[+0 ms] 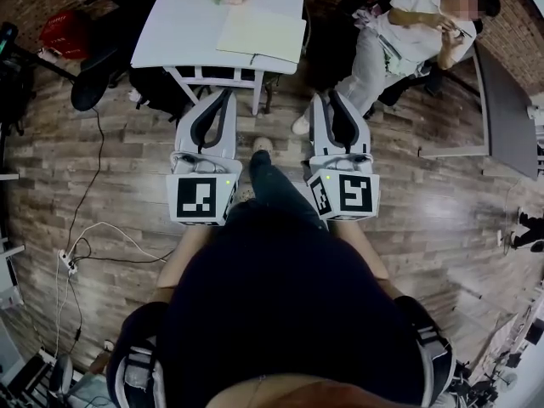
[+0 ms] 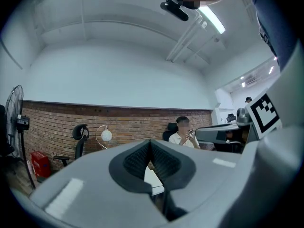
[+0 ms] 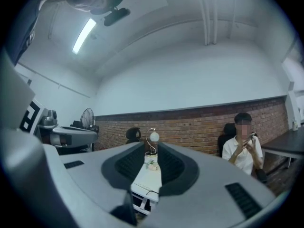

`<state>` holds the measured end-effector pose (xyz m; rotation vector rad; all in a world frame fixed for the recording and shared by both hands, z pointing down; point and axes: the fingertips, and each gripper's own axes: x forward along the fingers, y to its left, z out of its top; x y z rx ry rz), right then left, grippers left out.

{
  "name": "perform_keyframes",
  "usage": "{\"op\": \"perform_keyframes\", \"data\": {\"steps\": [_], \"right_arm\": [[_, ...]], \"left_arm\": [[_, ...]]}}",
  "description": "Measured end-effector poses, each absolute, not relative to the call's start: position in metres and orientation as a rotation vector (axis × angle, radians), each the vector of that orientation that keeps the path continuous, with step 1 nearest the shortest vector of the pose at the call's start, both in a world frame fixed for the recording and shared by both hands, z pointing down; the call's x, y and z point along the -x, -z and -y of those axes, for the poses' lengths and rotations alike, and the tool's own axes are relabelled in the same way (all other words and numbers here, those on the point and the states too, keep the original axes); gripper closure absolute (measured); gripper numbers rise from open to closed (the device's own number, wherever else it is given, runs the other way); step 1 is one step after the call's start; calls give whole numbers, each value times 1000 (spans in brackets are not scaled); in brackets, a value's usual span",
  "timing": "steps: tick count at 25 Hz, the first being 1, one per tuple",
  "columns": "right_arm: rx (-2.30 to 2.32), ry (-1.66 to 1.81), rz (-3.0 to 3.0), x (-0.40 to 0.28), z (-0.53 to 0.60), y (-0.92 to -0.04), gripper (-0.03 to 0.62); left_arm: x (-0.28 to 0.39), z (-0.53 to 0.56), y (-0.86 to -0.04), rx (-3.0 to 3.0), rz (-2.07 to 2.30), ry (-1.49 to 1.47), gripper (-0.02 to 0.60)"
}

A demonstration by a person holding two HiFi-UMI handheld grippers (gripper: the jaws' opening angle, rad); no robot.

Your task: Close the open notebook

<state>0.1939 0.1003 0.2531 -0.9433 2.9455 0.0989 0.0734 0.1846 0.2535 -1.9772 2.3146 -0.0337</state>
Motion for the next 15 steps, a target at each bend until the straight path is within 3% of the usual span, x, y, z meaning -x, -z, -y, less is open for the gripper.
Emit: {"op": "perform_keyframes", "data": {"steps": [15], "right_arm": [[975, -87, -2944, -131, -27, -263, 505]], "left_arm": [[-15, -105, -263, 2034, -2264, 75, 575]]}}
